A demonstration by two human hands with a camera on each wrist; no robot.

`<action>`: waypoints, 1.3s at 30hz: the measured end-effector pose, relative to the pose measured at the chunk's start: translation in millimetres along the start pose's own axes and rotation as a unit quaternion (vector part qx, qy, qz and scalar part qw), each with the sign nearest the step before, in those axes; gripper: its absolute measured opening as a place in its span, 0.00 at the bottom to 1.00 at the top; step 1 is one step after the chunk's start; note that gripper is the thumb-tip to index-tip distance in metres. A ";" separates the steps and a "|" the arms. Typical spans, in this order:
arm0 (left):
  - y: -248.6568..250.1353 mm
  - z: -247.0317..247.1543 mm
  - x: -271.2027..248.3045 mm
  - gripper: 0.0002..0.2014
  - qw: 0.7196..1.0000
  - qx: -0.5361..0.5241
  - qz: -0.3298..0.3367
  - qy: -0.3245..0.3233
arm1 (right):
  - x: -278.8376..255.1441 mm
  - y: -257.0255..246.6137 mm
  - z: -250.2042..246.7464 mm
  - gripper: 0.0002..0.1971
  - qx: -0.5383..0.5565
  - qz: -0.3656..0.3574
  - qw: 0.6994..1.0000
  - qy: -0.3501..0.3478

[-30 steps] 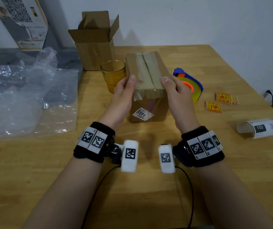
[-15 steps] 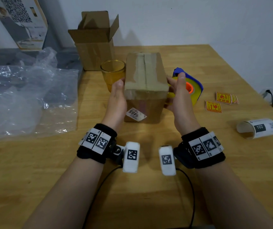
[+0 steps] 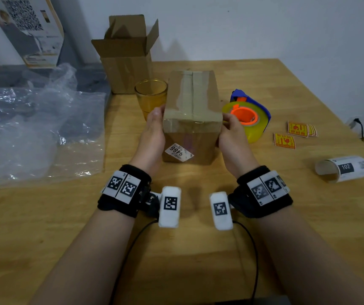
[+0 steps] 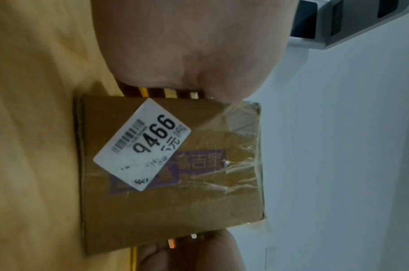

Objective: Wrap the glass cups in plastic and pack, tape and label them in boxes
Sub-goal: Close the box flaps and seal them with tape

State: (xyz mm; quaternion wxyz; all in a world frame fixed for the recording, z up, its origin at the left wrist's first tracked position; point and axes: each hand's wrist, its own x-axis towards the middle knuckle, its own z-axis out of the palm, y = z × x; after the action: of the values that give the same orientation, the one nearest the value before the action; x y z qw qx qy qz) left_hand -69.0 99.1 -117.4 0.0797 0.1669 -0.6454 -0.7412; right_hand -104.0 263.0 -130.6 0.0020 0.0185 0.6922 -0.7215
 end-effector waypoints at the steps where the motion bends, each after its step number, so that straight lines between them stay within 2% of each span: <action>1: 2.8 -0.6 -0.4 0.22 1.000 -0.020 0.002 -0.014 | -2.0 -7.0 -2.6 0.10 0.026 -0.001 1.000 0.012; 2: 4.9 -2.9 0.3 0.24 0.999 -0.030 0.022 -0.024 | -2.8 -13.0 -5.8 0.12 0.055 -0.019 0.998 0.019; 4: 11.7 -9.4 1.5 0.21 0.990 -0.009 0.125 -0.059 | -3.9 -22.0 -9.9 0.13 0.077 -0.092 0.993 0.002; 5: 14.4 -12.9 1.0 0.19 0.979 0.012 0.186 -0.088 | -5.7 -25.1 -11.0 0.14 0.053 -0.132 0.990 -0.016; 7: 11.8 -16.1 4.5 0.16 0.955 0.058 0.250 -0.146 | -8.7 -22.9 -10.8 0.15 -0.033 -0.184 0.981 -0.048; 9: 3.6 -16.5 9.9 0.11 0.940 0.103 0.282 -0.161 | -5.9 -18.0 -11.0 0.13 -0.090 -0.217 0.970 -0.063; 11: -2.7 -16.2 14.4 0.09 0.930 0.130 0.314 -0.143 | -1.6 -17.0 -13.2 0.13 -0.121 -0.241 0.961 -0.064; 13: -4.1 -18.6 18.8 0.09 0.925 0.131 0.328 -0.140 | 2.2 -17.1 -17.9 0.16 -0.134 -0.251 0.955 -0.078; 15: -3.4 -23.2 21.8 0.08 0.917 0.137 0.337 -0.164 | 6.7 -15.1 -21.8 0.17 -0.133 -0.247 0.955 -0.097; 20: -4.4 -33.9 26.5 0.09 0.921 0.077 0.305 -0.231 | 10.7 -14.0 -29.4 0.17 -0.083 -0.226 0.962 -0.130; 23: -5.6 -35.2 24.5 0.07 0.926 0.021 0.271 -0.264 | 11.9 -11.3 -36.2 0.18 -0.028 -0.186 0.970 -0.156; 25: -8.3 -37.5 24.5 0.11 0.928 -0.026 0.241 -0.284 | 12.5 -9.0 -38.8 0.17 0.000 -0.172 0.969 -0.176; 28: -12.0 -37.8 24.6 0.18 0.923 -0.043 0.238 -0.300 | 12.1 -6.7 -39.4 0.14 0.022 -0.174 0.966 -0.188; 30: -14.6 -37.9 25.3 0.18 0.920 -0.057 0.228 -0.313 | 12.2 -5.0 -38.0 0.14 0.042 -0.178 0.965 -0.190; 39: -21.9 -34.4 24.3 0.23 0.921 -0.140 0.142 -0.334 | 9.1 7.4 -27.1 0.22 0.160 -0.160 0.952 -0.205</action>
State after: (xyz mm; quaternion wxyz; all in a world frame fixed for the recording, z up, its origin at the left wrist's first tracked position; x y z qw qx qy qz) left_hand -77.5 62.4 -146.3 -0.0141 -0.1967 -0.5406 -0.8178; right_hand -112.3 290.0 -139.3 0.0258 -0.2410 0.5458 -0.8021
